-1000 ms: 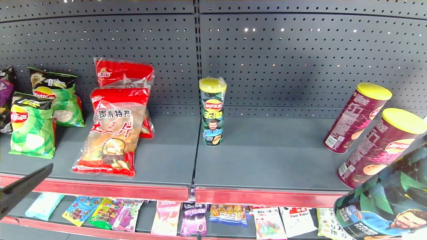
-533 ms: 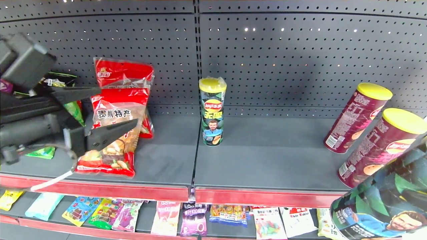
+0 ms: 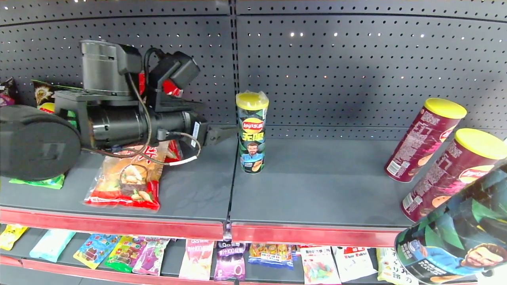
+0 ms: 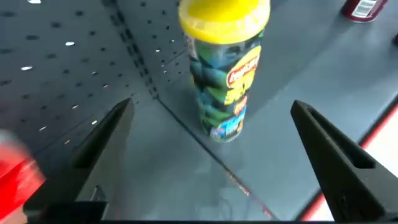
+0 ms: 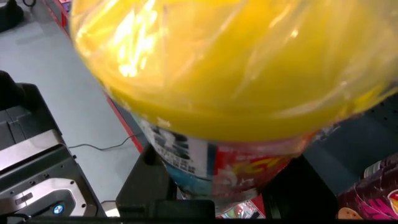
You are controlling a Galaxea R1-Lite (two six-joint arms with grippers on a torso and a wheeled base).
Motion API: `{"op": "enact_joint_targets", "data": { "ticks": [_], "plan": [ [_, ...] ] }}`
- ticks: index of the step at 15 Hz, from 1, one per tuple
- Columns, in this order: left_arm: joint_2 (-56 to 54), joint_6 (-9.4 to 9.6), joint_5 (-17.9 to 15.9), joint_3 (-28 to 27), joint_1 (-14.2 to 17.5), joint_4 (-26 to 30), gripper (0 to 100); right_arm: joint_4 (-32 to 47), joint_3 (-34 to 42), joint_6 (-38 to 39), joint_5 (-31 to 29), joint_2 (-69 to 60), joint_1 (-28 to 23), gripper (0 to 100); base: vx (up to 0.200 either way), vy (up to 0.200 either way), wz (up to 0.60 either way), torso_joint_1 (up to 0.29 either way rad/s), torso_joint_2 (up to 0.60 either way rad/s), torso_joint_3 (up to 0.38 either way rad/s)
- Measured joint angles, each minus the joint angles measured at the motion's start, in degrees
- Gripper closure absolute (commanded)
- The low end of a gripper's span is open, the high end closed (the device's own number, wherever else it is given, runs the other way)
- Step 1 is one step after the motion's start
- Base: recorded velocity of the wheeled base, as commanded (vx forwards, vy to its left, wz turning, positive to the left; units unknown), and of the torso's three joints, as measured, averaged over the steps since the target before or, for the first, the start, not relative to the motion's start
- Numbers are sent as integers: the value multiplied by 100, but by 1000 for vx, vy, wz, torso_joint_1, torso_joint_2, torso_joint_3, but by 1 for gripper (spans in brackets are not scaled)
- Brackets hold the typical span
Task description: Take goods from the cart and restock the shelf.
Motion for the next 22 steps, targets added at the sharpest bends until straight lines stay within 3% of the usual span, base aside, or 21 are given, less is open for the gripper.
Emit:
{"op": "enact_joint_targets", "data": {
  "ticks": [2, 6, 12, 16, 22],
  "plan": [
    [328, -12, -94, -107, -2, -213, 0, 0, 0, 37, 0, 0, -33, 100, 0, 0, 0, 0, 0, 0],
    [674, -12, -696, -282, 6, -290, 0, 0, -2, 74, 2, -5, -107, 100, 0, 0, 0, 0, 0, 0],
    [1069, 13, -866, -852, 80, -299, 0, 0, -2, 77, 0, -11, -123, 100, 0, 0, 0, 0, 0, 0],
    [1246, 13, -1145, -940, 55, -277, 0, 0, 0, 145, 2, -11, -143, 100, 0, 0, 0, 0, 0, 0],
    [1596, 13, -1221, -1254, -5, -290, 0, 0, -9, 151, 0, -11, -171, 100, 0, 0, 0, 0, 0, 0]
  ]
}}
